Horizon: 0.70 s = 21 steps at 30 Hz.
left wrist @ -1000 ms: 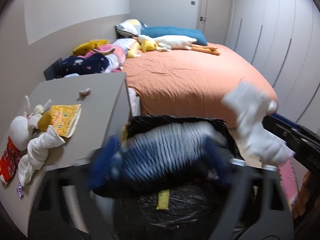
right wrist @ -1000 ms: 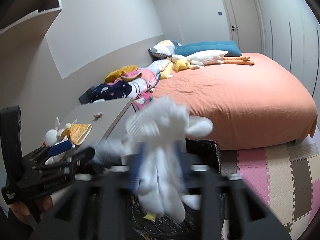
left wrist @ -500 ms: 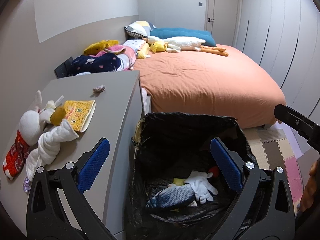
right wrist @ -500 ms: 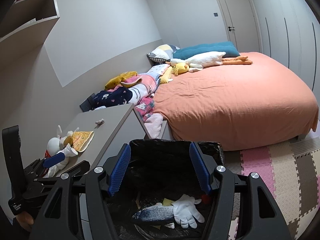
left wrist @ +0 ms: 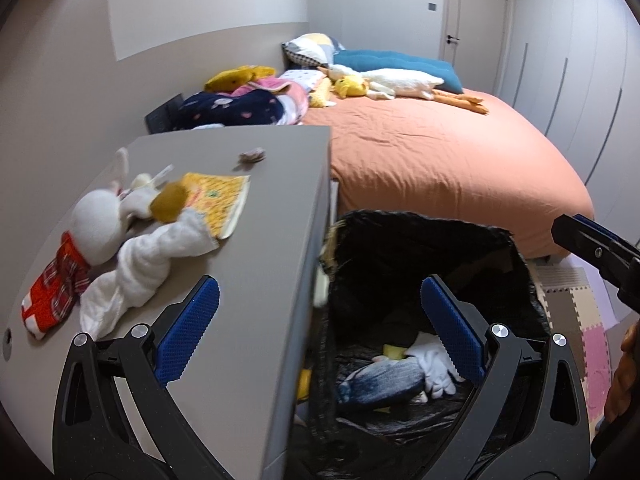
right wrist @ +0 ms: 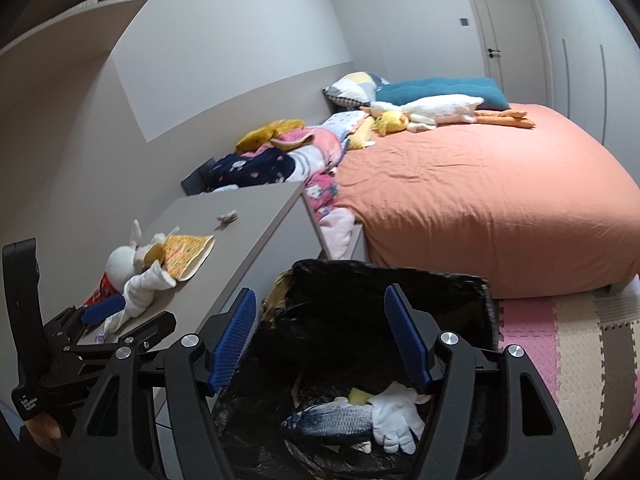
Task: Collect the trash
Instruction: 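Move both tools back over the table toward the flower and towel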
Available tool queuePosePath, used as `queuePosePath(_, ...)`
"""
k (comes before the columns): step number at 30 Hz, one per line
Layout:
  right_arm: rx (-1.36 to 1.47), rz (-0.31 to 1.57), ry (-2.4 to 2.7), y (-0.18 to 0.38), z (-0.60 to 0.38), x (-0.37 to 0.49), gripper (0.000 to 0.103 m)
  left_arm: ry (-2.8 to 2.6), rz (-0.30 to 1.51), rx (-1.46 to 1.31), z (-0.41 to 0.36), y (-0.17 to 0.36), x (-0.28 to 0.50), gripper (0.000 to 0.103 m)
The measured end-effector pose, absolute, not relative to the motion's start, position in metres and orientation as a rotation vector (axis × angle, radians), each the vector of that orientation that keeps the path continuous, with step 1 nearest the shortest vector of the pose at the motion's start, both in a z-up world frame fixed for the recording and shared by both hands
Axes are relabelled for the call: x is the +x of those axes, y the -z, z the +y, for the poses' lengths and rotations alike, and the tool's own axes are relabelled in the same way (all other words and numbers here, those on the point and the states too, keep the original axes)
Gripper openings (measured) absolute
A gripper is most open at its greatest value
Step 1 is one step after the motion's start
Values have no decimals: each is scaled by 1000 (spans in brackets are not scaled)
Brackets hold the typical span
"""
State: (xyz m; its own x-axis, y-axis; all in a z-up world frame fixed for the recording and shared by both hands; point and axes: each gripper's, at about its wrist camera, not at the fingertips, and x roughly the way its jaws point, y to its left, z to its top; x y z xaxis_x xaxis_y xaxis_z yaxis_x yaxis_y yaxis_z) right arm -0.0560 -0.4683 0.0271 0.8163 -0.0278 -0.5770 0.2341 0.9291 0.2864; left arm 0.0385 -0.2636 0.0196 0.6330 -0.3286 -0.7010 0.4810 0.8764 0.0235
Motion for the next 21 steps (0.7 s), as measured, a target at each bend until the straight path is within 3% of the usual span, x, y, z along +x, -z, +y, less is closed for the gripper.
queuePosePath(21,236,692,-60,-16,-374,6,69,247,802,148,-156,-7,62,98)
